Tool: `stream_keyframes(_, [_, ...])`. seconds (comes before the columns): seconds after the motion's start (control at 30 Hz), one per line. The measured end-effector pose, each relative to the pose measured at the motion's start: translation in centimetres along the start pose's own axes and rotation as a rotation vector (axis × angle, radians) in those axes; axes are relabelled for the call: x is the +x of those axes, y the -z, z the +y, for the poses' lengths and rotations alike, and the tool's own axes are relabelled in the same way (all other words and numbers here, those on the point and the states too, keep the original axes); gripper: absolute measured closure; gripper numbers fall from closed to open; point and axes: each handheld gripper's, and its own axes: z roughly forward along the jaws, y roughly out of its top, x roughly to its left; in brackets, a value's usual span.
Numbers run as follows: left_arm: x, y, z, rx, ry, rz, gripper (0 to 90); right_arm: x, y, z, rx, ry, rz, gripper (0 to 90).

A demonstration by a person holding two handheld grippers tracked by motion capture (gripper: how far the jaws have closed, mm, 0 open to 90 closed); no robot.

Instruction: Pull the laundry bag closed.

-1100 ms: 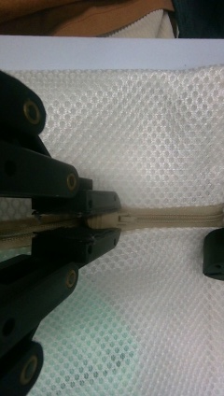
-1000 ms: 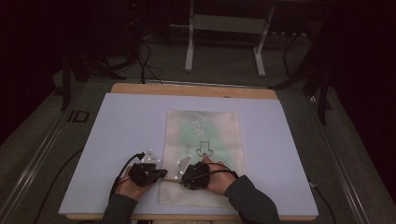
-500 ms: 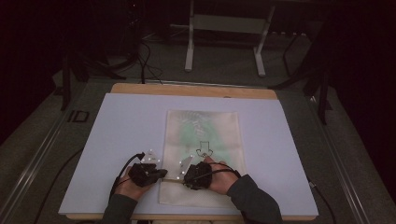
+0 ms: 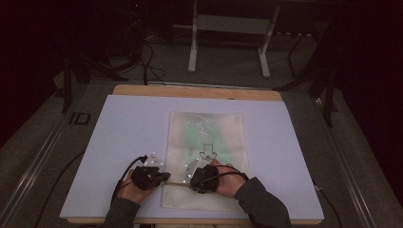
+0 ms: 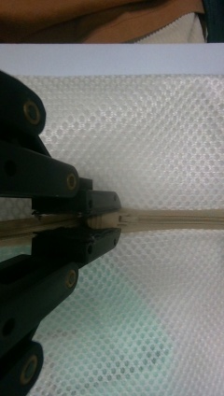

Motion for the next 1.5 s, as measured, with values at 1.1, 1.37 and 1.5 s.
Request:
stream_keyframes(1.1, [-0.1, 0.0, 0.0, 0.002, -0.004, 0.005, 89.7, -0.1, 0.9, -1.8, 0.022, -0.007, 0.004, 82.5])
stream_keyframes(1.37, [-0.1, 0.0, 0.0, 0.003, -0.006, 0.006, 89.8, -0.1, 1.3, -2.5, 0.027, -0.015, 0.004, 82.6])
stream_keyframes(1.5, [-0.1, 0.0, 0.0, 0.003, -0.006, 0.007, 89.7, -0.1, 1.4, -2.7, 0.028, -0.020, 0.004, 82.6])
